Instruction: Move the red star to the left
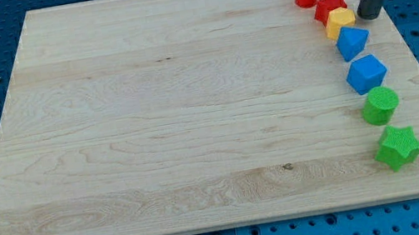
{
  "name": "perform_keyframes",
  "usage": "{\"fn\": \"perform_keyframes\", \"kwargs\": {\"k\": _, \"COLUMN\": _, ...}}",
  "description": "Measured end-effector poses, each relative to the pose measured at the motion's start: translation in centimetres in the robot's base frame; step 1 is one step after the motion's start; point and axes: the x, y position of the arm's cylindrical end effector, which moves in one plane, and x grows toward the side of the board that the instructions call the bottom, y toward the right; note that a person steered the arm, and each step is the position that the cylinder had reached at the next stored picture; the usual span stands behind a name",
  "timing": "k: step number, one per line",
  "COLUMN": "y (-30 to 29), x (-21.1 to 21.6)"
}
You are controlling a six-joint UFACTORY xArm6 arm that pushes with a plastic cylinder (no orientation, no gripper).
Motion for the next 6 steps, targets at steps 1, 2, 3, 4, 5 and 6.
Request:
{"fn": "perform_keyframes", "kwargs": {"k": 1, "y": 0.0, "x": 0.0}}
{"fn": "perform_keyframes", "kwargs": {"k": 2, "y": 0.0, "x": 0.0}}
{"fn": "perform_keyframes", "kwargs": {"k": 3, "y": 0.0, "x": -0.9}}
{"fn": "perform_keyframes", "kwargs": {"k": 4, "y": -0.3, "x": -1.5}}
{"fn": "perform_keyframes", "kwargs": {"k": 5, "y": -2.0, "x": -1.5}}
{"fn": "perform_keyframes", "kwargs": {"k": 6, "y": -5.1, "x": -1.5}}
